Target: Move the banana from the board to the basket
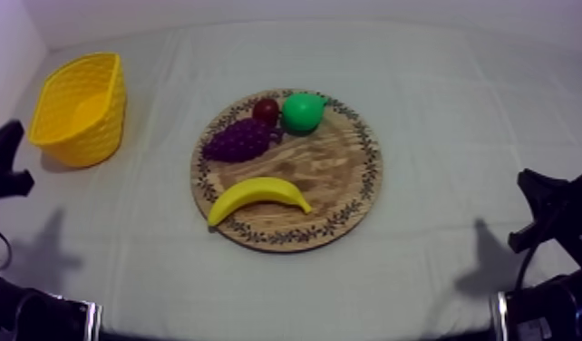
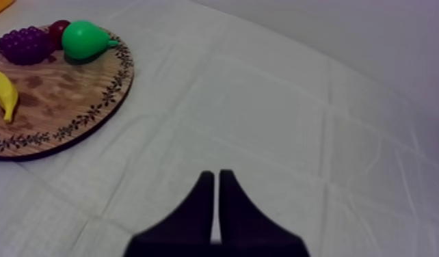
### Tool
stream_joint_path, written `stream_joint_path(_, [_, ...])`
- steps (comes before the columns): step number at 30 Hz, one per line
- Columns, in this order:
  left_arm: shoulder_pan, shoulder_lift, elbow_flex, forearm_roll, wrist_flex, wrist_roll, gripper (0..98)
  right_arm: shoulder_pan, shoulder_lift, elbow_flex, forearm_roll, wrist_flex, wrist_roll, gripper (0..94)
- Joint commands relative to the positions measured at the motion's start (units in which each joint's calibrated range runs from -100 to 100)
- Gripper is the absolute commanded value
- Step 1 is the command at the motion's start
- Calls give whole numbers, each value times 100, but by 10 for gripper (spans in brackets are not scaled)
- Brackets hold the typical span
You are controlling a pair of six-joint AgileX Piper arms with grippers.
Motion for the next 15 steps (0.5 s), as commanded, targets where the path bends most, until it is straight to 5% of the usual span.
stream_joint_path(1, [477,1258,-1602,-245,59,25,12,-1,-4,-3,-2,-1,0,5])
stream_joint_path(8, [1298,3368,-4039,-360,833,-304,26,-1,-4,-3,-2,-1,0,5])
stream_joint_path(15, [1894,4819,-4934,-372,1083,-480,37,-1,-4,-3,-2,-1,0,5])
